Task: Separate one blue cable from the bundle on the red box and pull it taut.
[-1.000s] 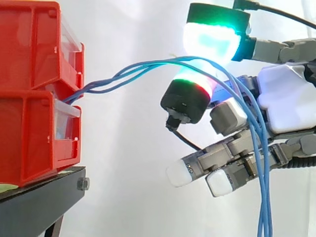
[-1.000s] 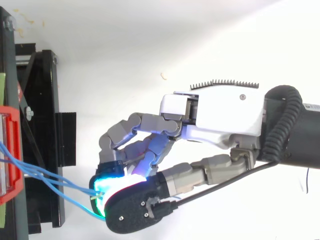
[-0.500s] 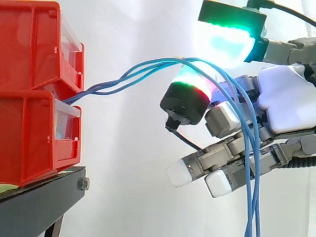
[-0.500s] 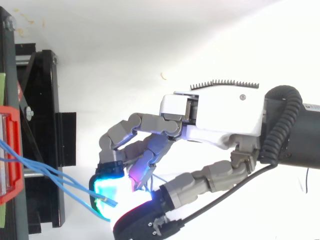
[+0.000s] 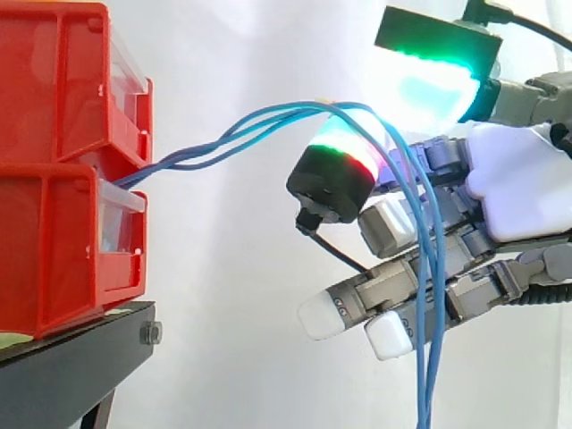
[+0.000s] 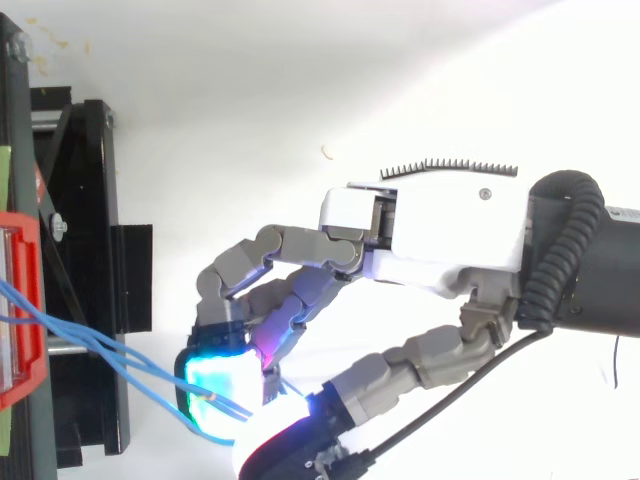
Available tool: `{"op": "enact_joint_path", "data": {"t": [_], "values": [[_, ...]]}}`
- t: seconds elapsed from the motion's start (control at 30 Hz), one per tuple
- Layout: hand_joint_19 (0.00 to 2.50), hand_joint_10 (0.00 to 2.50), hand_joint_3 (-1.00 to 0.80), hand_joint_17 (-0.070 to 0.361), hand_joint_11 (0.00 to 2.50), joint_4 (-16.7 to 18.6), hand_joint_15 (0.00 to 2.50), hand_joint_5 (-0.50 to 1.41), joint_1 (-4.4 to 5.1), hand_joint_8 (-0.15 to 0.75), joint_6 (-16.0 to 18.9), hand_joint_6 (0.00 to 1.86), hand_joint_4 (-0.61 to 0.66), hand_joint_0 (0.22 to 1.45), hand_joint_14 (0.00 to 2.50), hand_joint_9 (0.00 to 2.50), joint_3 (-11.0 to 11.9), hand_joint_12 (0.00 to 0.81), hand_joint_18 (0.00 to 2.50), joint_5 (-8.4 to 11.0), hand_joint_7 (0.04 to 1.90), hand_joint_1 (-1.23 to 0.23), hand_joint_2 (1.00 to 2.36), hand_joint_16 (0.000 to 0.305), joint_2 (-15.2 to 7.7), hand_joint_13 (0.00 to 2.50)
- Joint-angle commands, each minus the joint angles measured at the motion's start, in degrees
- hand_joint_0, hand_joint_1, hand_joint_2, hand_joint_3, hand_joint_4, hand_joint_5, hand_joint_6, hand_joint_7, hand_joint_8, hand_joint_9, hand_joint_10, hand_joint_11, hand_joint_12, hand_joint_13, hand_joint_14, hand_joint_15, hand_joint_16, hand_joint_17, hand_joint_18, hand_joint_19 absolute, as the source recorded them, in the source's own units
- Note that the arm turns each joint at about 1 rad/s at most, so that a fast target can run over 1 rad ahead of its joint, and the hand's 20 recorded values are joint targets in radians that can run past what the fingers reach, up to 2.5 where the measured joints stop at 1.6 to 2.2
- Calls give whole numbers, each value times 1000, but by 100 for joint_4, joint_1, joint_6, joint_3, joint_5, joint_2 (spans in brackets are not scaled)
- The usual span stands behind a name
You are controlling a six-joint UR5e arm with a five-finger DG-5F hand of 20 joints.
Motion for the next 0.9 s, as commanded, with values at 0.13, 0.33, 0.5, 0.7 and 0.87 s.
{"op": "enact_joint_path", "data": {"t": [0.13,0.33,0.5,0.7,0.87], "values": [[369,17,-403,116,685,0,175,-176,-6,275,9,861,-112,805,5,887,3,361,486,0,1165,-994,1009,51,2,490],[357,17,-500,116,684,0,165,-181,-6,272,0,867,6,779,7,892,3,358,524,0,1050,-976,1000,51,2,504],[451,18,-500,119,696,0,217,-117,2,298,0,804,59,546,8,1029,-6,368,519,0,1121,-800,1000,53,-7,543],[480,18,-500,117,685,0,227,-91,2,299,0,766,26,564,7,1096,-6,372,500,0,1163,-638,1000,52,2,570],[480,17,-415,115,697,0,238,-88,2,305,0,763,42,594,7,1099,3,369,515,0,1170,-700,1006,51,2,579]]}}
